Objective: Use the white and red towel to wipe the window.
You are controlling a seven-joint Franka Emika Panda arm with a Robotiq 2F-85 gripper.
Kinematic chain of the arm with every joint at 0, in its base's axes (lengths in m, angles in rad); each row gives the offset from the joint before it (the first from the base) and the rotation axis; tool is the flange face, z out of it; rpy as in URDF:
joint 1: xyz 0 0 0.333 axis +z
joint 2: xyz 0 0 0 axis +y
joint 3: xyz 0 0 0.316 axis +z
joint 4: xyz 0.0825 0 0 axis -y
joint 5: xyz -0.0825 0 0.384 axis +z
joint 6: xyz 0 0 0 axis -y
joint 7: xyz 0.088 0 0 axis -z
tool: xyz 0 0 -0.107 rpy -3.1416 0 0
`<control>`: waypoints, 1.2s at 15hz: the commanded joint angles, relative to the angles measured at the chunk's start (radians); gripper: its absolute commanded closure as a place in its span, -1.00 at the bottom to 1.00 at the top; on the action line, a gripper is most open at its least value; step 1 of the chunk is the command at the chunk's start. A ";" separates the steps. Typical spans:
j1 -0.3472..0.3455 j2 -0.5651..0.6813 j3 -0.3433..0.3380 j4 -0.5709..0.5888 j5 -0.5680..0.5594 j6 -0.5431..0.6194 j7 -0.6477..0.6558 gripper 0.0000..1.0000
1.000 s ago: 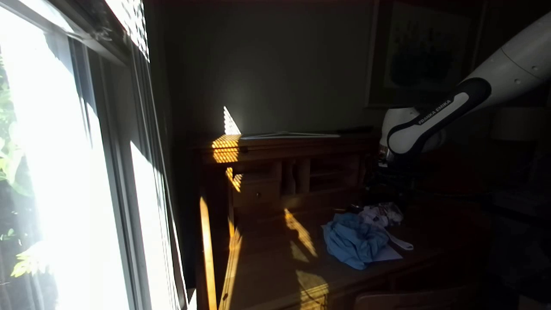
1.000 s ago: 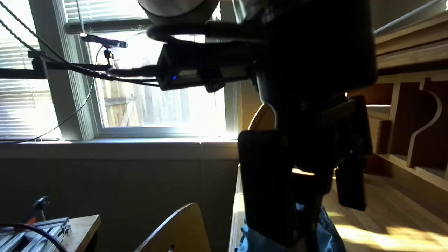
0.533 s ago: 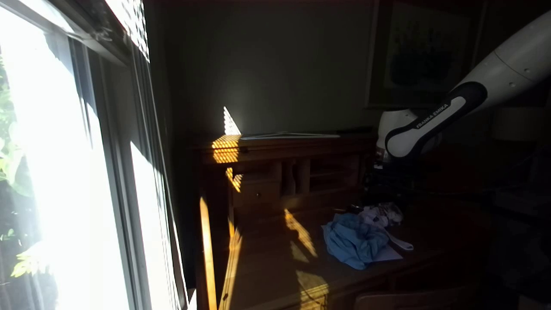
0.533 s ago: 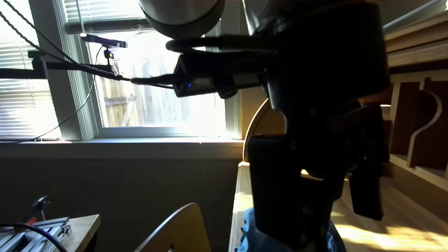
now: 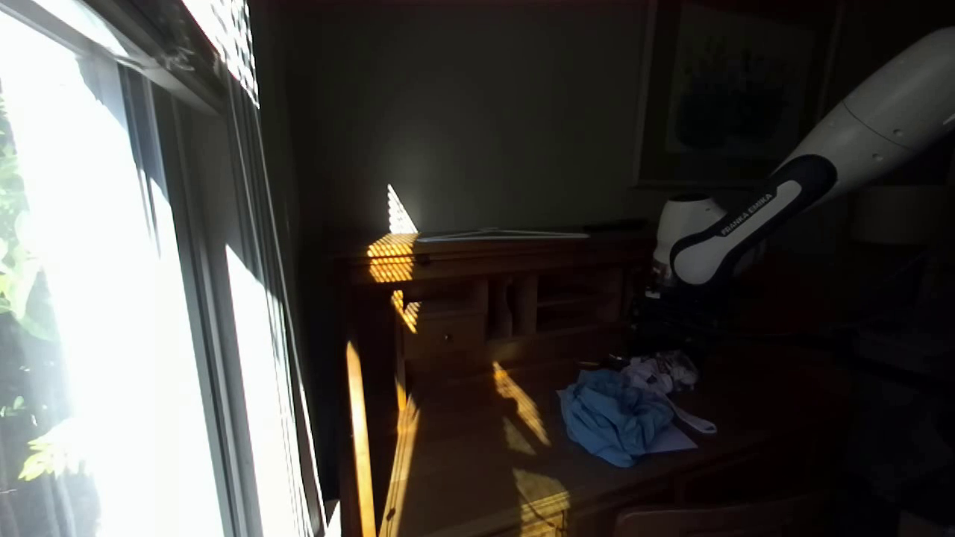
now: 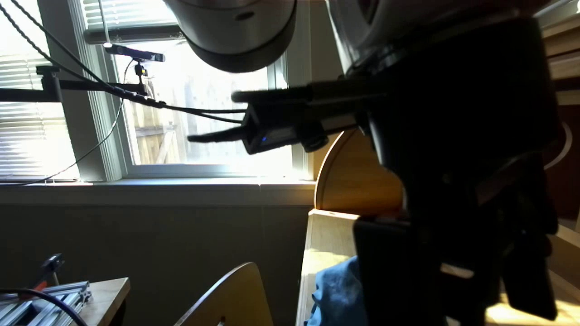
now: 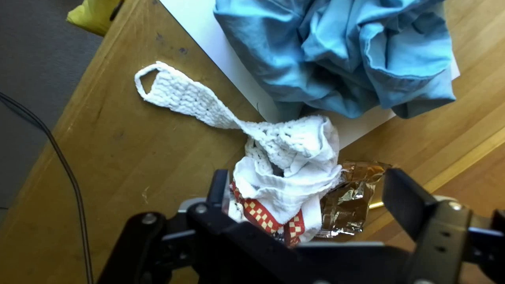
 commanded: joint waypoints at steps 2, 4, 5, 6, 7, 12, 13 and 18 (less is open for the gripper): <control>0.030 0.076 -0.043 0.049 -0.079 0.058 0.120 -1.00; 0.042 0.103 -0.052 0.066 -0.060 0.050 0.133 -1.00; 0.050 0.115 -0.059 0.074 -0.068 0.048 0.147 -1.00; 0.058 0.129 -0.068 0.082 -0.073 0.047 0.160 -1.00; 0.066 0.142 -0.078 0.089 -0.082 0.053 0.173 -1.00; 0.119 0.209 -0.157 0.139 -0.214 0.047 0.311 -1.00; 0.129 0.222 -0.172 0.147 -0.237 0.052 0.336 -1.00; 0.171 0.288 -0.232 0.189 -0.297 0.070 0.474 -1.00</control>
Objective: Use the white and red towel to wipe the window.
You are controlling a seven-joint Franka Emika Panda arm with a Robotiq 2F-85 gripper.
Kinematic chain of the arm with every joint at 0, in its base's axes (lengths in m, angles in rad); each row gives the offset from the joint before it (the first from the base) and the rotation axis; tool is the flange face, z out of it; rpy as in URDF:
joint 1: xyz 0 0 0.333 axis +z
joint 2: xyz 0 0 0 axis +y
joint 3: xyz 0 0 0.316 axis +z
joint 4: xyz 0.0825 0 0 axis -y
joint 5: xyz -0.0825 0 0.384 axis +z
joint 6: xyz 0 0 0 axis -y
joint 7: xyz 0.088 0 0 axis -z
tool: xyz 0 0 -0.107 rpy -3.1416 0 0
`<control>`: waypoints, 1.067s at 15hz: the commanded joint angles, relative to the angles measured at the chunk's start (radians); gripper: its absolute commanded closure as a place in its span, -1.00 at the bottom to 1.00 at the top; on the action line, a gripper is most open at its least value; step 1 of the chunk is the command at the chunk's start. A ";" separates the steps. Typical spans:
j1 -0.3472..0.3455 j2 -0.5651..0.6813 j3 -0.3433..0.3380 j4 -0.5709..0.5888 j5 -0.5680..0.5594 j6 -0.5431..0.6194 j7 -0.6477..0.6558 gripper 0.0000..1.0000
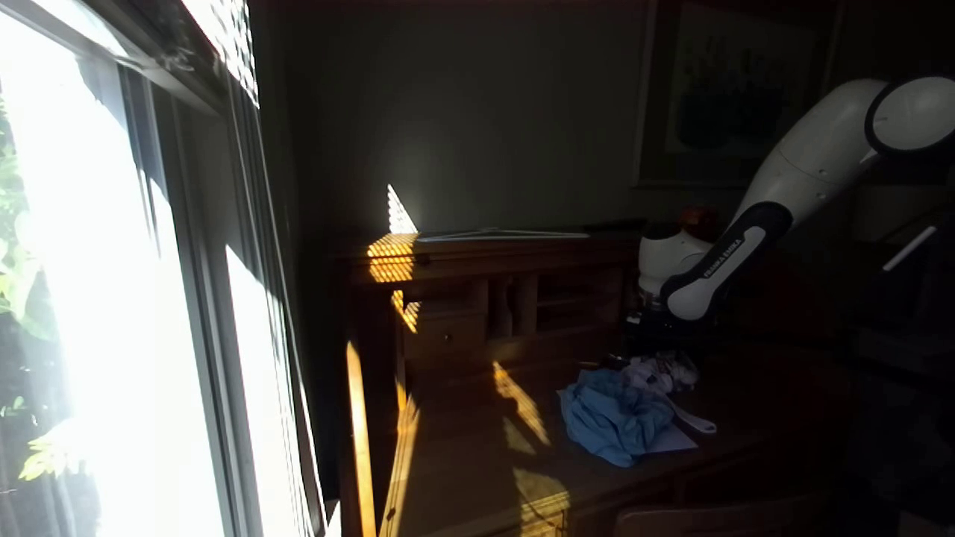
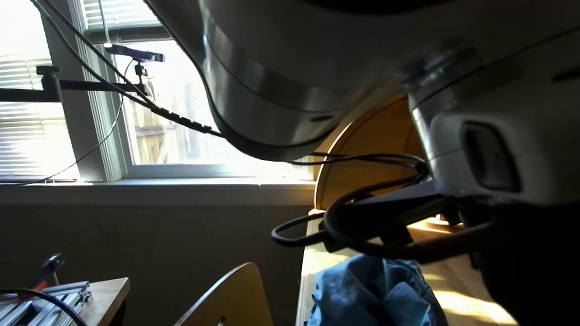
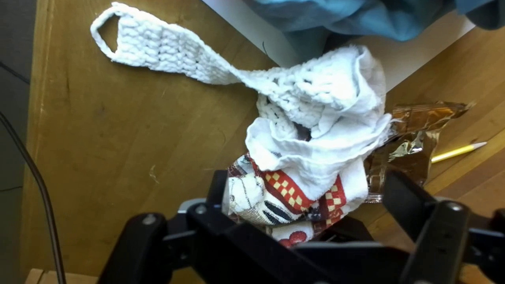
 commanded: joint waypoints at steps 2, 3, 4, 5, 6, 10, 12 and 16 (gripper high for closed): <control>0.047 0.075 -0.055 0.060 -0.048 0.015 0.150 -1.00; 0.056 0.086 -0.064 0.067 -0.051 0.015 0.174 -1.00; 0.065 0.095 -0.074 0.075 -0.056 0.010 0.200 -1.00; 0.074 0.106 -0.083 0.084 -0.055 -0.003 0.224 -1.00; 0.082 0.115 -0.095 0.091 -0.055 -0.004 0.258 -1.00; 0.069 0.107 -0.086 0.078 -0.016 -0.002 0.253 -1.00; 0.070 0.109 -0.086 0.079 -0.015 -0.002 0.265 -1.00; 0.063 0.129 -0.083 0.090 -0.001 0.002 0.278 -1.00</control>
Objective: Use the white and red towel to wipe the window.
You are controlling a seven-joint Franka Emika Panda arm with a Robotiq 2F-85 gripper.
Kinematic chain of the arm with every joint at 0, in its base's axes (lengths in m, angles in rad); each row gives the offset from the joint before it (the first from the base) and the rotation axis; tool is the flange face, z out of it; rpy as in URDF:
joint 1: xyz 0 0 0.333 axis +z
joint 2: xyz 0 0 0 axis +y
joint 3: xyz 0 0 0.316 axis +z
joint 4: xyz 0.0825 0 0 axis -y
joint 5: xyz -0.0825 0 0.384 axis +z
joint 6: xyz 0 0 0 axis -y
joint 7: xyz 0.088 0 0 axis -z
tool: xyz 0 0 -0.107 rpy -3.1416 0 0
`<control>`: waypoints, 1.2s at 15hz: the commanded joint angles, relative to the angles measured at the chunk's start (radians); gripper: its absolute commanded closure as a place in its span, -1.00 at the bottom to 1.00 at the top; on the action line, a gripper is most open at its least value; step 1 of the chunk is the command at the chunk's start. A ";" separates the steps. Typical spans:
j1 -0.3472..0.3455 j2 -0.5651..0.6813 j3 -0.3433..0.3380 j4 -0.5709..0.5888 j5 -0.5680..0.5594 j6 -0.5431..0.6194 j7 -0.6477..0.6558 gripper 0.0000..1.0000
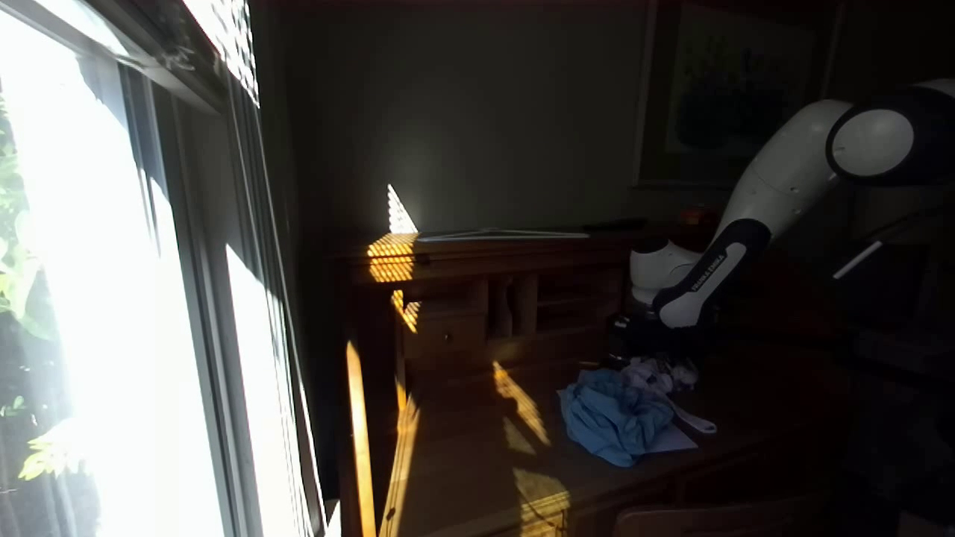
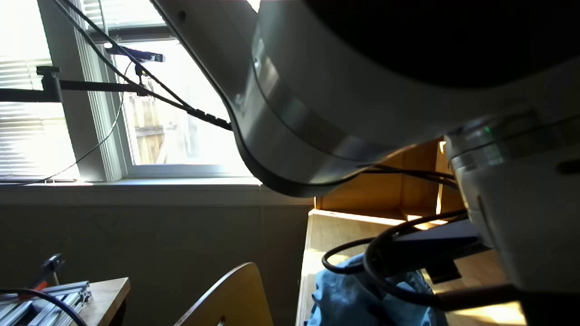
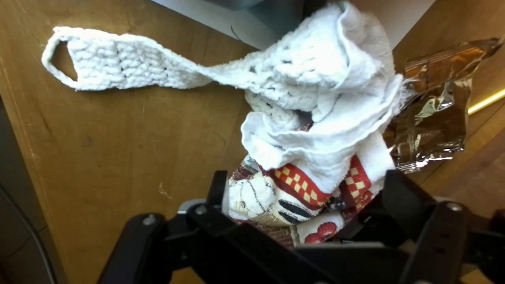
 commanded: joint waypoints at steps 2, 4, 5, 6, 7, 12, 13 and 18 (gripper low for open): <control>-0.030 0.037 0.021 0.018 0.031 0.026 -0.026 -1.00; -0.048 0.054 0.035 0.024 0.061 0.037 -0.052 -1.00; -0.062 0.064 0.046 0.027 0.087 0.047 -0.075 -1.00; -0.081 0.070 0.064 0.029 0.124 0.052 -0.112 -1.00; -0.096 0.076 0.077 0.032 0.161 0.052 -0.146 -1.00; -0.129 0.117 0.082 0.070 0.279 0.093 -0.256 -1.00; -0.132 0.123 0.082 0.077 0.299 0.102 -0.275 -1.00; -0.136 0.160 0.085 0.109 0.387 0.116 -0.347 -0.47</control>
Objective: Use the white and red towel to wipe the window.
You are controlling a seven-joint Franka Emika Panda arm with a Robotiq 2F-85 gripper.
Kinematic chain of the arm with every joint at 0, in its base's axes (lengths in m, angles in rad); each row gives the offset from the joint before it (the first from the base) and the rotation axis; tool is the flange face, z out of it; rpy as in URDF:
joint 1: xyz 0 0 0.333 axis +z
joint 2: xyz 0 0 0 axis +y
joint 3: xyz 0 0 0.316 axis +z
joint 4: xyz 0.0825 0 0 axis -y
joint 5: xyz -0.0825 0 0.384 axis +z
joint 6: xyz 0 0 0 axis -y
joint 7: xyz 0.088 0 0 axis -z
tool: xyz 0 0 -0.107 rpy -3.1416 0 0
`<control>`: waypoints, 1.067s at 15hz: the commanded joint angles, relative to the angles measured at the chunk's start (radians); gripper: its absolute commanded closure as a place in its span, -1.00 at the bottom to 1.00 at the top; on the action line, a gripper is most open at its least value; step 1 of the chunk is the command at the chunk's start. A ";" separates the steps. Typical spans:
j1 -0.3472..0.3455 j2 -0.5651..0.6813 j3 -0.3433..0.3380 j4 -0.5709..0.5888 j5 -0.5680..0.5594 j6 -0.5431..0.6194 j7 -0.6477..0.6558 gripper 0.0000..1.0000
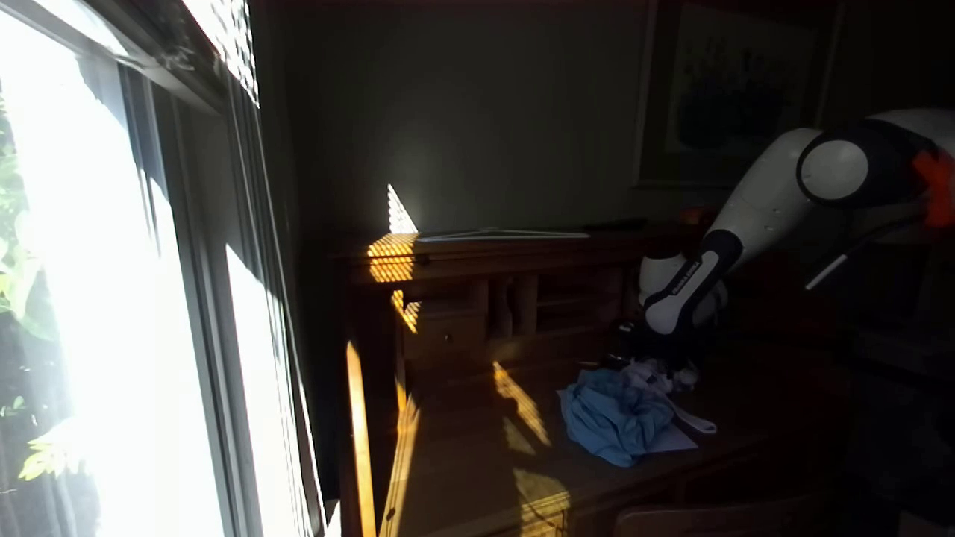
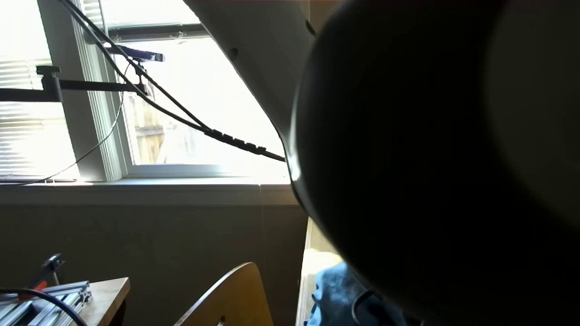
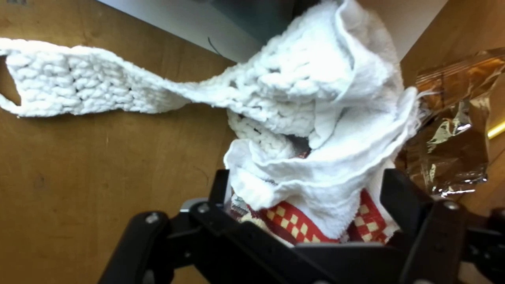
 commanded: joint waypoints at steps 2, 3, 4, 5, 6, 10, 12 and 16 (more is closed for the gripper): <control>-0.010 0.057 0.010 0.049 0.090 0.034 -0.068 -0.17; -0.010 0.065 0.010 0.054 0.100 0.043 -0.074 -0.05; -0.008 0.074 0.006 0.059 0.107 0.051 -0.080 0.12; -0.006 0.083 0.003 0.063 0.112 0.058 -0.085 0.24; -0.001 0.091 -0.003 0.065 0.114 0.067 -0.086 0.40; 0.002 0.112 -0.009 0.071 0.133 0.081 -0.100 0.96; 0.002 0.118 -0.008 0.075 0.148 0.074 -0.099 0.99; 0.026 0.095 -0.025 0.069 0.151 0.055 -0.089 0.92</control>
